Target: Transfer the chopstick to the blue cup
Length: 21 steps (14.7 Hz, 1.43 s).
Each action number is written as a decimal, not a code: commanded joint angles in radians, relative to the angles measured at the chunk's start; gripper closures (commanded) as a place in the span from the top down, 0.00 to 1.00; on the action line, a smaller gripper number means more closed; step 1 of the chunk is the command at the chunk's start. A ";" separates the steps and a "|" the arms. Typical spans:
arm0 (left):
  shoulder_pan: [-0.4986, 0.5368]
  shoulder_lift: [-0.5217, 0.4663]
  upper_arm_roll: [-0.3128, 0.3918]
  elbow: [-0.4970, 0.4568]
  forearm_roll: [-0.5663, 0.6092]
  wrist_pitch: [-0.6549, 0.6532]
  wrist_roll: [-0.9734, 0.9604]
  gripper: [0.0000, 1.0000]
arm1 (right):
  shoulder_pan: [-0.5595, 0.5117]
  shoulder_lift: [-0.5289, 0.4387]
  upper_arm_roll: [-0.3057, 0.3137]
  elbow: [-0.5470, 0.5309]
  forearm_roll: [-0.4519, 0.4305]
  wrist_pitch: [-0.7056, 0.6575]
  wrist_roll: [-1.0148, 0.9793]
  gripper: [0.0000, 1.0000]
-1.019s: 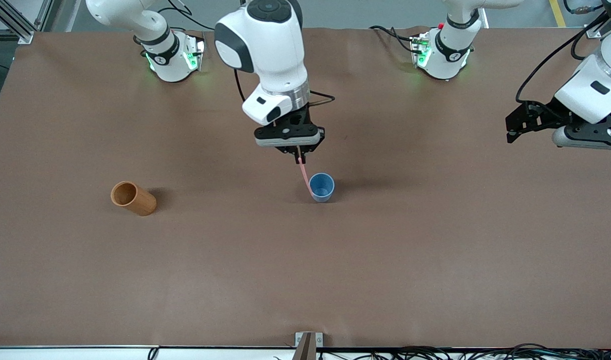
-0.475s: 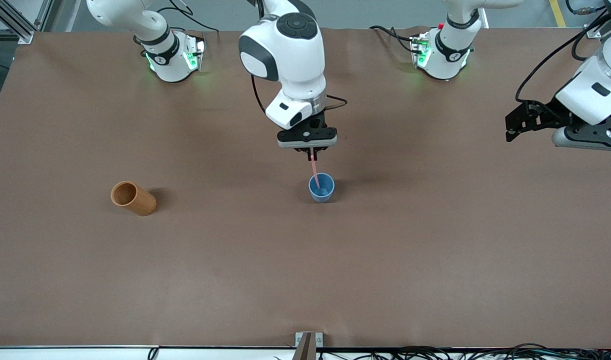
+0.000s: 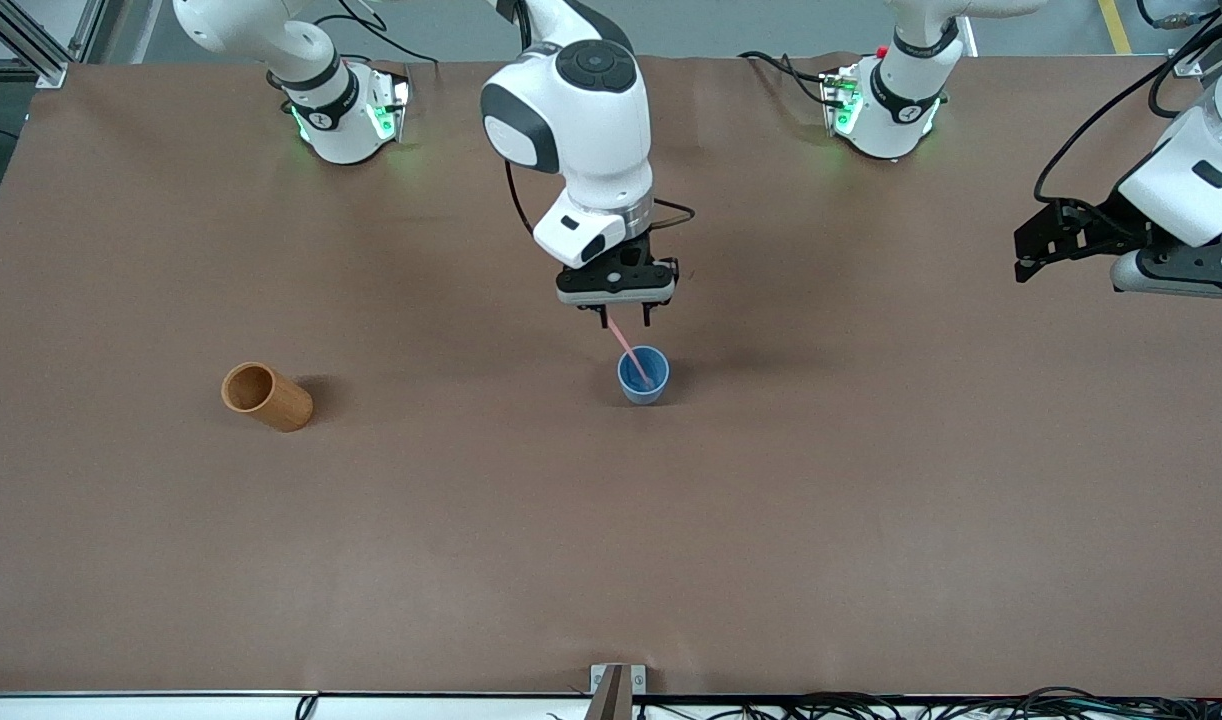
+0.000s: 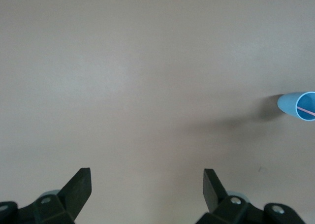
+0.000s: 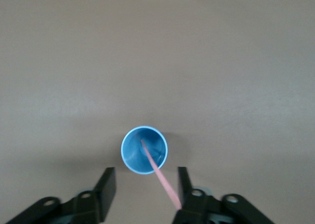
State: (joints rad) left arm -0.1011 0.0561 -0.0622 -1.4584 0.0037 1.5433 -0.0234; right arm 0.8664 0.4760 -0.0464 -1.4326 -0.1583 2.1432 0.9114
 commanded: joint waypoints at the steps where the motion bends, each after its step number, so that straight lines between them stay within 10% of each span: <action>1: 0.004 0.013 0.002 0.039 -0.044 -0.035 -0.001 1.00 | -0.052 -0.069 -0.001 -0.012 -0.001 -0.017 -0.008 1.00; 10: 0.003 0.013 0.004 0.043 -0.044 -0.035 -0.004 1.00 | -0.372 -0.355 0.002 -0.023 0.011 -0.455 -0.340 1.00; 21: 0.001 0.013 0.004 0.043 -0.041 -0.035 -0.004 1.00 | -0.754 -0.572 -0.003 -0.110 0.098 -0.678 -0.615 1.00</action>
State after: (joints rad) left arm -0.1002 0.0563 -0.0600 -1.4476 -0.0232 1.5309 -0.0247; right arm 0.1236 0.0095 -0.0688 -1.4334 -0.0772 1.4643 0.3015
